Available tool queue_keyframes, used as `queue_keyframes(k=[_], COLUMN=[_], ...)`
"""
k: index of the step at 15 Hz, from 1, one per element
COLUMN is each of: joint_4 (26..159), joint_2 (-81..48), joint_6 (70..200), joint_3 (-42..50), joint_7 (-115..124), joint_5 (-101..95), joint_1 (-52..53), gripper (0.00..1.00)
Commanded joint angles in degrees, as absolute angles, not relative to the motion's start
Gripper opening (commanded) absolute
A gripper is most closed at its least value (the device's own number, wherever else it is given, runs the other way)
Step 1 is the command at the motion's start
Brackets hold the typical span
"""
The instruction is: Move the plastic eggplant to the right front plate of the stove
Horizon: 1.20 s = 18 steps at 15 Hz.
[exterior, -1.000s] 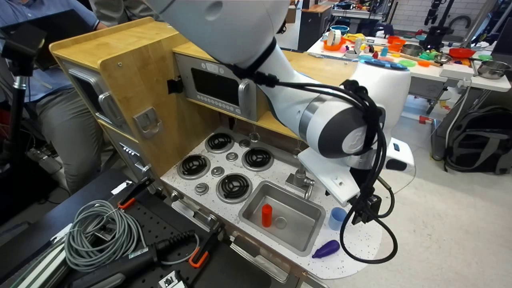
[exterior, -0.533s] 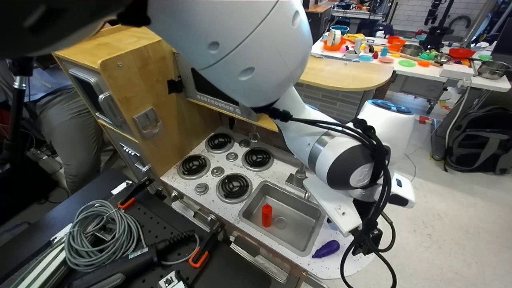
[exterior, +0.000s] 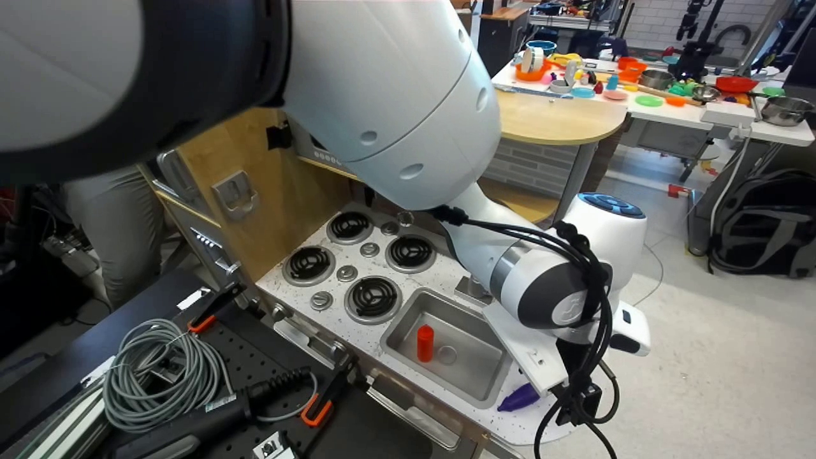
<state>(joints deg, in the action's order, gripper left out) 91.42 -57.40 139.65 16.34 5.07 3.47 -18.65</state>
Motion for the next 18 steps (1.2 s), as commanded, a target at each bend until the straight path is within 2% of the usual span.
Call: queue_keyframes(k=[1,18], joint_4=[88.49,82.21], joint_2=[-60.53,-67.72], joint_6=[139.87,138.14], joint_3=[16.24,16.01], joint_7=[7.09,8.16], joint_5=[3.00,2.60], joint_1=[-19.02,-18.59], gripper=[1.00,1.00])
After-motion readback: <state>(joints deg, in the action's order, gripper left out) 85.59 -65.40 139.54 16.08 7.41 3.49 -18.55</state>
